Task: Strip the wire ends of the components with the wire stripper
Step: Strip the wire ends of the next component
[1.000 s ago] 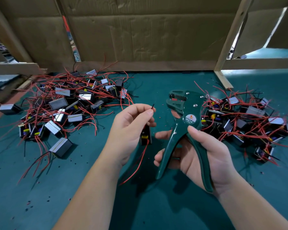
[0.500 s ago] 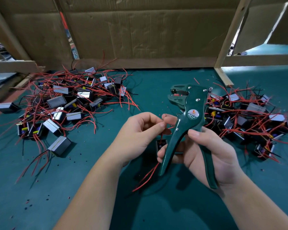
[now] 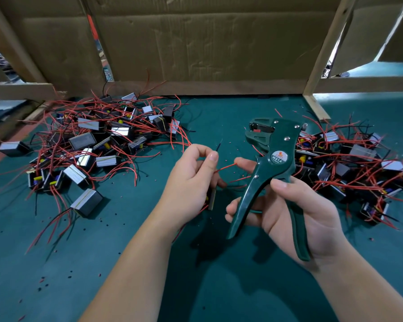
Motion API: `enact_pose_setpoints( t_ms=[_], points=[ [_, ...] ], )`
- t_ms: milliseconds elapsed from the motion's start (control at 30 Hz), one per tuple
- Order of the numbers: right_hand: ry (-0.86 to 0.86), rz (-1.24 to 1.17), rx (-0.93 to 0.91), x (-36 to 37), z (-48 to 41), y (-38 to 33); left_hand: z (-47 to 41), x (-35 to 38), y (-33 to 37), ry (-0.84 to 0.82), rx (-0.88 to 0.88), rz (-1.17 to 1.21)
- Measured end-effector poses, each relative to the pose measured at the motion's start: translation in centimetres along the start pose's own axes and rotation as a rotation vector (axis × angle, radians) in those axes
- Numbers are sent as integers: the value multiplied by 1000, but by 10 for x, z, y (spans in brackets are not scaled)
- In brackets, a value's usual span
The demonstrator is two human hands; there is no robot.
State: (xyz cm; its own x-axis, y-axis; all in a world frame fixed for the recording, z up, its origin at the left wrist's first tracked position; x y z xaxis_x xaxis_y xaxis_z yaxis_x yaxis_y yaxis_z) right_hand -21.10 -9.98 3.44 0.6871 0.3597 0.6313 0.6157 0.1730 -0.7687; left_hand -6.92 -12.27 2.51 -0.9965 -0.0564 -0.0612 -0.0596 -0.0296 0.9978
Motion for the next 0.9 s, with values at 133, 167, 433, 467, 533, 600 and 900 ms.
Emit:
enact_pose_setpoints(
  t_ms=[133,167,433,467,533,600,900],
  points=[
    [17,-5,-10,-2,1,-3,0,4,3,-80,-11,58],
    [13,-16,-8,-1,0,-4,1,5,4,-98,-9,54],
    [-4,-10,-12,-3,0,-3,0,-3,4,-11,50,2],
    [-3,0,-11,-3,0,-4,0,-5,5,16,65,-4],
    [10,26,-10,-6,0,-4,-1,-10,7,73,102,-9],
    [41,56,19,-11,0,-4,-1,-15,11,116,135,16],
    [-191,26,237,7,9,20,4,-25,24,190,237,9]
  ],
)
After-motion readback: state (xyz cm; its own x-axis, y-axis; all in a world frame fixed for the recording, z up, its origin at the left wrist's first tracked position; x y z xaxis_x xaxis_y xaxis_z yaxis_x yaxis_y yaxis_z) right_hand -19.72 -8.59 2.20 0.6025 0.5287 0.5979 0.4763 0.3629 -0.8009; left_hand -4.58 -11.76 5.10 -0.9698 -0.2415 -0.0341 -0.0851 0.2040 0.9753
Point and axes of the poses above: each hand's wrist, its own z-axis away from the middle knuckle, its own x-axis out of the palm, y = z × x, the point moved 6 cm from there along -z, towards the middle knuckle, and after that the axes turned 7 degrees about -x, right-handed, at the moved point
